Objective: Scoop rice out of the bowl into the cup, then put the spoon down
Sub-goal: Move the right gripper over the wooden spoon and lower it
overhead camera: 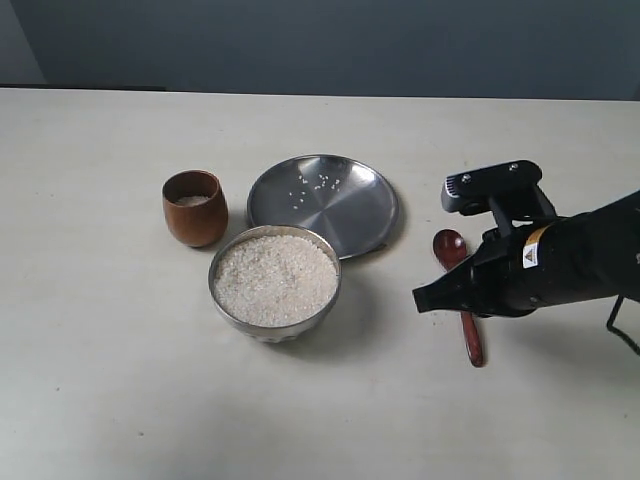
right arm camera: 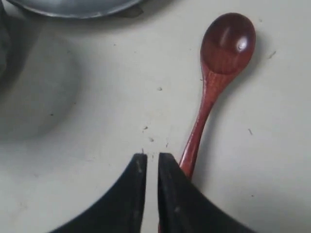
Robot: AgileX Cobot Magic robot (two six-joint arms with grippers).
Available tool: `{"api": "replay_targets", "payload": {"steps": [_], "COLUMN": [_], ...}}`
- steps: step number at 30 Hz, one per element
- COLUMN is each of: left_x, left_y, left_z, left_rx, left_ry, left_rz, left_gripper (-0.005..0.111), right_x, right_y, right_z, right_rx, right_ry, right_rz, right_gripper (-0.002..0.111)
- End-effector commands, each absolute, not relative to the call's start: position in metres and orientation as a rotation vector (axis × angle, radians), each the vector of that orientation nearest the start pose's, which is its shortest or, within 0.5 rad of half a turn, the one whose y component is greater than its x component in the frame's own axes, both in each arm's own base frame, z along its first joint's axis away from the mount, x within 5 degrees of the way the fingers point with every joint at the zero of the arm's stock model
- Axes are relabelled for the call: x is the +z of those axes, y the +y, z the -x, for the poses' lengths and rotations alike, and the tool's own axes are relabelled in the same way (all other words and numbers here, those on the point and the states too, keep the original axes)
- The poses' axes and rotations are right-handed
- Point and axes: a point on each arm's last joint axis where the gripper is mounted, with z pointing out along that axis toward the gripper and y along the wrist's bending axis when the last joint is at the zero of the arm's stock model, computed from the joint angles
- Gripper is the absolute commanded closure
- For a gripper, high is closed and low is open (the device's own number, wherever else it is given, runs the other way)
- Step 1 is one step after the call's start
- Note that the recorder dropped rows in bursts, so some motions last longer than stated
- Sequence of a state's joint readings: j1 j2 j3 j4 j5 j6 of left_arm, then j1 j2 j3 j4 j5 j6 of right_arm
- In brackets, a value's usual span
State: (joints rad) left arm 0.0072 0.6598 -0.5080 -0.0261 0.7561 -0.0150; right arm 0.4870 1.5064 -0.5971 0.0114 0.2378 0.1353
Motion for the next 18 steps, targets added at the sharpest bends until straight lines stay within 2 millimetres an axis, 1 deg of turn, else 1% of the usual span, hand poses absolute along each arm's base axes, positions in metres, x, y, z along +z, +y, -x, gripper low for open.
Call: {"api": "replay_targets", "payload": {"steps": [1, 3, 8, 13, 16, 18], "left_x": [0.268, 0.268, 0.268, 0.268, 0.268, 0.268], "left_y": [0.0, 0.0, 0.0, 0.0, 0.0, 0.0], "left_z": [-0.116, -0.116, -0.116, -0.115, -0.115, -0.115], "left_rx": [-0.029, -0.029, -0.029, -0.029, -0.029, -0.029], "left_ry": [2.378, 2.378, 2.378, 2.38, 2.38, 2.38], "left_rz": [0.042, 0.042, 0.042, 0.042, 0.042, 0.042], "left_gripper": [0.106, 0.106, 0.106, 0.106, 0.106, 0.106], "right_x": [0.151, 0.147, 0.138, 0.137, 0.136, 0.136], "right_y": [0.121, 0.121, 0.122, 0.12, 0.115, 0.107], "right_z": [-0.227, -0.227, -0.229, -0.232, -0.232, -0.234], "right_rx": [0.22, 0.214, 0.203, 0.179, 0.102, 0.028], "right_ry": [2.623, 2.639, 2.66, 2.644, 2.65, 2.664], "right_rz": [0.433, 0.435, 0.439, 0.407, 0.429, 0.397], "right_gripper": [0.084, 0.081, 0.081, 0.081, 0.081, 0.081]}}
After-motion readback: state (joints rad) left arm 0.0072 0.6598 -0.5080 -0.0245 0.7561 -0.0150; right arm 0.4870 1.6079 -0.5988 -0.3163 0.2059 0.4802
